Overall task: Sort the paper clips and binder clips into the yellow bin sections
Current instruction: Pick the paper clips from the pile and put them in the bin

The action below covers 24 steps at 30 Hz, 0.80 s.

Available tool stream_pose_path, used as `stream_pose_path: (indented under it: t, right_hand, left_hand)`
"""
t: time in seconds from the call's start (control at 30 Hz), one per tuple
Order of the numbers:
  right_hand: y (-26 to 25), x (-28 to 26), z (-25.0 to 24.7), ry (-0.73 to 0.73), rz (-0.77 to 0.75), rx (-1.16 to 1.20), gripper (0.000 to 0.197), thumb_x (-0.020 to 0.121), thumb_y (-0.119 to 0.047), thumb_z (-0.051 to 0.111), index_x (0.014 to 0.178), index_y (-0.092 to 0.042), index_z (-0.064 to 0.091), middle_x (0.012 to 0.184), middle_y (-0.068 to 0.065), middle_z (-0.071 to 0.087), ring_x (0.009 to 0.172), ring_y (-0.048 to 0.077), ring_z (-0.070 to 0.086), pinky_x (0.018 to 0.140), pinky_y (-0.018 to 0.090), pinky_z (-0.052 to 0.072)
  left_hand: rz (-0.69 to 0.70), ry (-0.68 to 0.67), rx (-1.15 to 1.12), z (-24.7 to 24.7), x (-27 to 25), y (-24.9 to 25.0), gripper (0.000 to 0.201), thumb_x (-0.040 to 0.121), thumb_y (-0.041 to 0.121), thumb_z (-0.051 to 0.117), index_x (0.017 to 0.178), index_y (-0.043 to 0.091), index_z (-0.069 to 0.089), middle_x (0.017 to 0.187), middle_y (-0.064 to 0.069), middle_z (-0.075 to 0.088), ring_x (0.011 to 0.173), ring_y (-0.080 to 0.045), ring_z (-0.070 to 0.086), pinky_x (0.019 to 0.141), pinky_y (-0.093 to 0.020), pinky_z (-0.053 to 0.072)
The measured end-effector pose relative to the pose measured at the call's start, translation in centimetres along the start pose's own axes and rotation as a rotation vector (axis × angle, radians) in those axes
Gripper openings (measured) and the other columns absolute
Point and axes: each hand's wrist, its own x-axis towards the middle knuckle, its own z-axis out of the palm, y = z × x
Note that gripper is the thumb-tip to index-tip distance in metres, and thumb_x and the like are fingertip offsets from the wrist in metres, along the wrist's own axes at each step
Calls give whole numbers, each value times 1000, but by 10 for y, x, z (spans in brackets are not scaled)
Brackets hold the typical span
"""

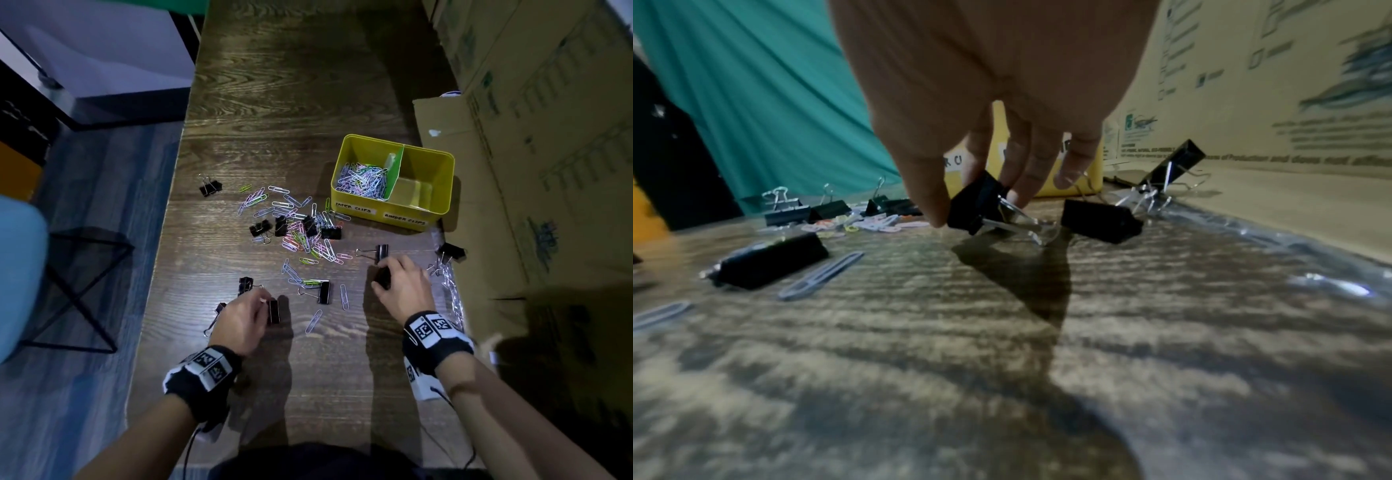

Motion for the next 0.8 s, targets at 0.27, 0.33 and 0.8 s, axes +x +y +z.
stream_pose_path:
  t: [0.27,0.33,0.8]
  right_hand:
    - [-26,-8,18,43,-229,-117,25,86,-26,57,109,-17,62,121,7,51,113,25,45,93,36,25]
    - [-31,-11,21,25,-286,-123,22,85,-24,56,106,-19,63,111,4,56,107,24,49,88,35,23]
    - [-31,-5,30,-176,-414,-123,30,88,-24,51,115,-21,65,113,1,56,110,21,48,92,36,31]
  left_hand:
    - [368,-181,326,25,29,59,36,81,31,59,115,19,60,114,-6,59,104,-29,55,83,-41,44]
    - [404,-303,402,33,38,74,41,85,27,55,125,18,53,130,-6,50,121,-26,44,94,-41,34]
    - [578,-297,350,22,6,42,28,72,33,65,95,21,51,102,-6,56,89,-23,57,74,-38,46]
